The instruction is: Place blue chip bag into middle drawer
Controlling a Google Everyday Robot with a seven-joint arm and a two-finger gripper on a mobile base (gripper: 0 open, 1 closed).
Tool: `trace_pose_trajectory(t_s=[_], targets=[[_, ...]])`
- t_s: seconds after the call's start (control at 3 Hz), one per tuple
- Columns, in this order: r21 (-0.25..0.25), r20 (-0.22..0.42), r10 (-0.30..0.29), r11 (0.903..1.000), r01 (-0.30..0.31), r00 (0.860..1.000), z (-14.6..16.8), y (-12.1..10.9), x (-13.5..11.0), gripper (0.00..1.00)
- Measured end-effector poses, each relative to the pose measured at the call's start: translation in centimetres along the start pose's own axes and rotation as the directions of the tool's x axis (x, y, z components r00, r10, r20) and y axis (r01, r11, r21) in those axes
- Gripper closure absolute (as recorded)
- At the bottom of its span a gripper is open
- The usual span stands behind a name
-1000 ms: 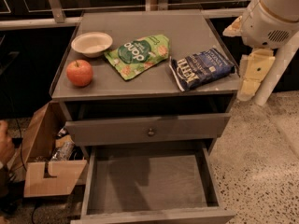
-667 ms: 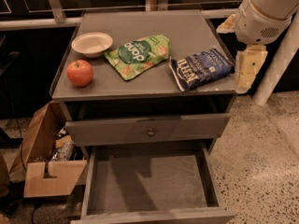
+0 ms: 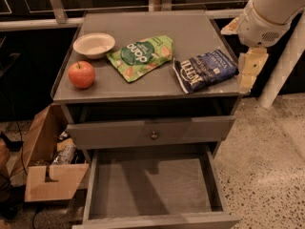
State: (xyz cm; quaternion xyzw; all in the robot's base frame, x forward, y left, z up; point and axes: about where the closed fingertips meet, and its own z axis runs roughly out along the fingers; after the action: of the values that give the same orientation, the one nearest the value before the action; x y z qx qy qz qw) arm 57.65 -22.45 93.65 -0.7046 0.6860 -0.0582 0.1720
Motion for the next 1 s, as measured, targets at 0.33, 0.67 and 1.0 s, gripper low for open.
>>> trace_pose_trajectory(t_s=[0.33,0.67,1.0], targets=[[0.018,-0.006,-0.07,0.9974,0.07,0.998,4.15,-4.6,2.73,0.0],[0.02,-0.004,-0.071,0.9973,0.071,0.997,4.31,-4.78,2.78,0.0],[0.009,0.016,-0.078,0.9969,0.078,0.997,5.04,-5.45,2.18,0.0]])
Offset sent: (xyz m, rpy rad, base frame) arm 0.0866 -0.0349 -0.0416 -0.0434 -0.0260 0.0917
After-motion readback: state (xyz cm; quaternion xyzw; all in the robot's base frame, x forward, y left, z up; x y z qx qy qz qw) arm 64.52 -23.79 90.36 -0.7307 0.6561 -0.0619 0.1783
